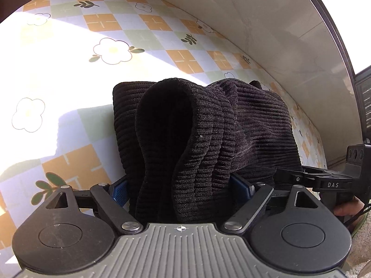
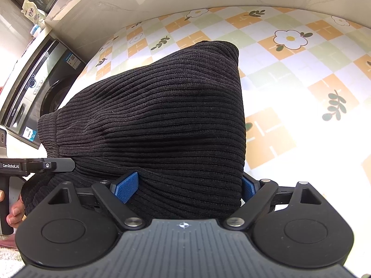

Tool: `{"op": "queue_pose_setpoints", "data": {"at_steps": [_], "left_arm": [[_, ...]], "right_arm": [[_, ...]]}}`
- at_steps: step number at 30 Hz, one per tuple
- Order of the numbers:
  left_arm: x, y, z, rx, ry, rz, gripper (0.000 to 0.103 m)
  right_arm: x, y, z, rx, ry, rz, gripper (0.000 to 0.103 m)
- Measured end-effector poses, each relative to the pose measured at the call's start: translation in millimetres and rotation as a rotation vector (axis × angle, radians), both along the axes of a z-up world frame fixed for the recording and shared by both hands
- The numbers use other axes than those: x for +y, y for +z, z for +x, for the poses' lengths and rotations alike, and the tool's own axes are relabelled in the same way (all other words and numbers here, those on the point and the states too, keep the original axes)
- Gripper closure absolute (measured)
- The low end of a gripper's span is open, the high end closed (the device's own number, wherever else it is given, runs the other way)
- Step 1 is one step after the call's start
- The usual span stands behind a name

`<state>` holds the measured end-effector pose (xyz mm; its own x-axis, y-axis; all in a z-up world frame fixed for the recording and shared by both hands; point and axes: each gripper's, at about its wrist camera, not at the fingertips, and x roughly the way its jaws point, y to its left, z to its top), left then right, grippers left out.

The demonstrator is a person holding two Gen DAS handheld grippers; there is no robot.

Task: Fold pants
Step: 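Lift the pants bundle with both grippers and carry it to the beige chair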

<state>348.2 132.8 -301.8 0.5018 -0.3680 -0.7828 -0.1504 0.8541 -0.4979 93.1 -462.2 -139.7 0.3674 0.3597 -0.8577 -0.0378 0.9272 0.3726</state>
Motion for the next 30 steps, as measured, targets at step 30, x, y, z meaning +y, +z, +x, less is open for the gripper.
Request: {"op": "queue_pose_setpoints", "data": {"at_steps": [30], "left_arm": [[-46, 11, -101, -0.063, 0.447, 0.086, 0.036]], "right_arm": [[85, 3, 18, -0.027, 0.429, 0.024, 0.052]]}}
